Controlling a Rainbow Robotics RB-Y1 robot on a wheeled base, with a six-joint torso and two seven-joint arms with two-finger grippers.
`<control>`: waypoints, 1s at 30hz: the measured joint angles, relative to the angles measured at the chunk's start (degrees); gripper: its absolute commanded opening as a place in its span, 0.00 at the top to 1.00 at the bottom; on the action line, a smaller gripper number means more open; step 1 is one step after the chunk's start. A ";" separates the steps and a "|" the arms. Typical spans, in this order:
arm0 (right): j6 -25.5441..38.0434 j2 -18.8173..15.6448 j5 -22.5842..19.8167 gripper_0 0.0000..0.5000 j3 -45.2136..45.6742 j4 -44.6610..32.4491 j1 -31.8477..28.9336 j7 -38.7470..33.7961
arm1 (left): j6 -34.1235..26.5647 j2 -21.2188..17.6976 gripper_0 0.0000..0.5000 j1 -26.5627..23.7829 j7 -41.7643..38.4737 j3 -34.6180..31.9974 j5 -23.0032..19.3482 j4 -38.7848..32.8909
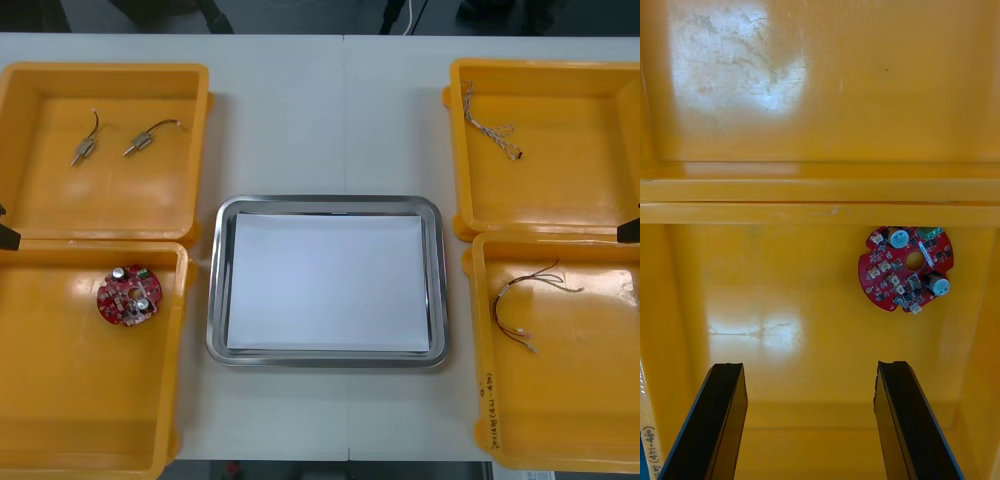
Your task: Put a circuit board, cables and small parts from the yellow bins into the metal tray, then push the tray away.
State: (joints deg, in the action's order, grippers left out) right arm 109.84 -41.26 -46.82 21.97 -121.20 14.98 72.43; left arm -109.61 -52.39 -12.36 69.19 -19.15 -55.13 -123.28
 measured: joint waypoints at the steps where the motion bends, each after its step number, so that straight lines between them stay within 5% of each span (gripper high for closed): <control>1: 0.00 0.00 0.00 0.00 0.00 0.00 0.00 0.00 | 0.00 0.00 0.00 0.00 0.00 0.00 0.00 0.00; 30: 0.00 0.00 0.00 0.00 0.00 0.00 0.00 0.00 | 0.00 0.00 0.00 0.00 0.00 0.00 0.00 0.00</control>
State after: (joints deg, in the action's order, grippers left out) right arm 109.84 -41.26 -46.82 21.97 -121.20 14.98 72.43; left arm -109.61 -52.39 -12.36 69.19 -19.15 -55.13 -123.28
